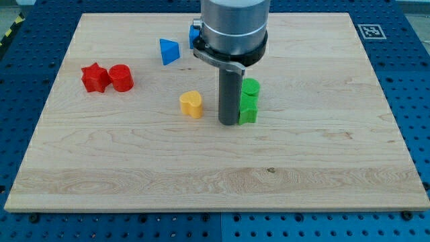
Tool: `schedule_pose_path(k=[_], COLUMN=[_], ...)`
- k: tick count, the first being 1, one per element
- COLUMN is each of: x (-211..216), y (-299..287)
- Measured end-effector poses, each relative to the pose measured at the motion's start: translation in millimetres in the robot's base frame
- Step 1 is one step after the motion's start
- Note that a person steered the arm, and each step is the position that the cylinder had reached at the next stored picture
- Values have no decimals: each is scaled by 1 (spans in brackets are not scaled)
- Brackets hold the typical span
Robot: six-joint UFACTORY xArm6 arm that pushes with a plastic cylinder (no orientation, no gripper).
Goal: Push the heart towards the bottom left corner of the board
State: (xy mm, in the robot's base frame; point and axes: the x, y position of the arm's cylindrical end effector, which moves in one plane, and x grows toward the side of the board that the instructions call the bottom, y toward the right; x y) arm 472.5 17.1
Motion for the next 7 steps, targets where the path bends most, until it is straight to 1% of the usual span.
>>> schedule_pose_path(k=[1, 2, 5, 6, 7], x=[-22, -30, -28, -13, 17], y=[0, -6, -94, -120, -134])
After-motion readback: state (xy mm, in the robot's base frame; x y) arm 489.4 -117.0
